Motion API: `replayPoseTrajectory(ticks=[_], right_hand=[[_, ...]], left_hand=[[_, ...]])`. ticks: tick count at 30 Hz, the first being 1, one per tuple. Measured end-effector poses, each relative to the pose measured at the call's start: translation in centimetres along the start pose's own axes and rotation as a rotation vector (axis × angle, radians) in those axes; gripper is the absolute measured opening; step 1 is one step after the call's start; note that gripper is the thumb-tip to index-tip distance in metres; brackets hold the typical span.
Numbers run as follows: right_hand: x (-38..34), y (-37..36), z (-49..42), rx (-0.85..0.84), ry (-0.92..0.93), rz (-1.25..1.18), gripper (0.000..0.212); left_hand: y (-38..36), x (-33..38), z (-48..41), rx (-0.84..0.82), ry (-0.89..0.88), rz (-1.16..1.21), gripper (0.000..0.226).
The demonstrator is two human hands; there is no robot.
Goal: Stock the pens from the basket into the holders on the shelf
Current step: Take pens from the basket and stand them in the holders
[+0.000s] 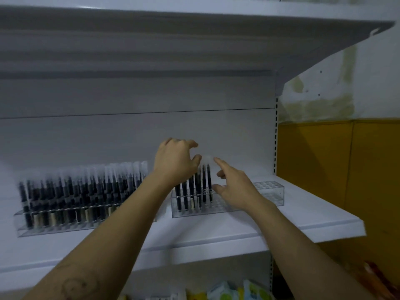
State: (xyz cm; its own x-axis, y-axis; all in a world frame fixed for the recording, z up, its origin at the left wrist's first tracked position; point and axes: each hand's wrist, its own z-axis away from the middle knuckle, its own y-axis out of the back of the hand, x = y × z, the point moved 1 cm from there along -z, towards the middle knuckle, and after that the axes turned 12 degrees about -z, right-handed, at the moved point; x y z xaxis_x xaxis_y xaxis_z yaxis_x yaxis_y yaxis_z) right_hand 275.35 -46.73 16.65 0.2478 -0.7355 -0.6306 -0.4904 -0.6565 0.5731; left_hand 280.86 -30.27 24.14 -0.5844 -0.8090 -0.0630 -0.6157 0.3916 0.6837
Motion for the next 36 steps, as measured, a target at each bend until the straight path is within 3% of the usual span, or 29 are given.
replayPoseTrajectory(ticks=[12,19,23,36], right_hand=[[-6.3,-0.4,8.2,0.095,0.140,0.109,0.062],[-6.4,-3.8,15.4,0.026,0.106,0.087,0.049],[-4.3,-6.9,19.6,-0.043,0.082,0.089,0.046],[5.9,-18.6,30.2,-0.452,-0.230,0.212,0.065]], left_hand=[[3.8,-0.2,11.3,0.060,-0.064,0.043,0.041],[2.5,0.0,20.3,-0.011,-0.067,0.058,0.043],[0.2,-0.1,25.6,-0.132,-0.085,0.051,0.046],[-10.8,-0.6,40.6,-0.573,-0.004,0.092,0.058]])
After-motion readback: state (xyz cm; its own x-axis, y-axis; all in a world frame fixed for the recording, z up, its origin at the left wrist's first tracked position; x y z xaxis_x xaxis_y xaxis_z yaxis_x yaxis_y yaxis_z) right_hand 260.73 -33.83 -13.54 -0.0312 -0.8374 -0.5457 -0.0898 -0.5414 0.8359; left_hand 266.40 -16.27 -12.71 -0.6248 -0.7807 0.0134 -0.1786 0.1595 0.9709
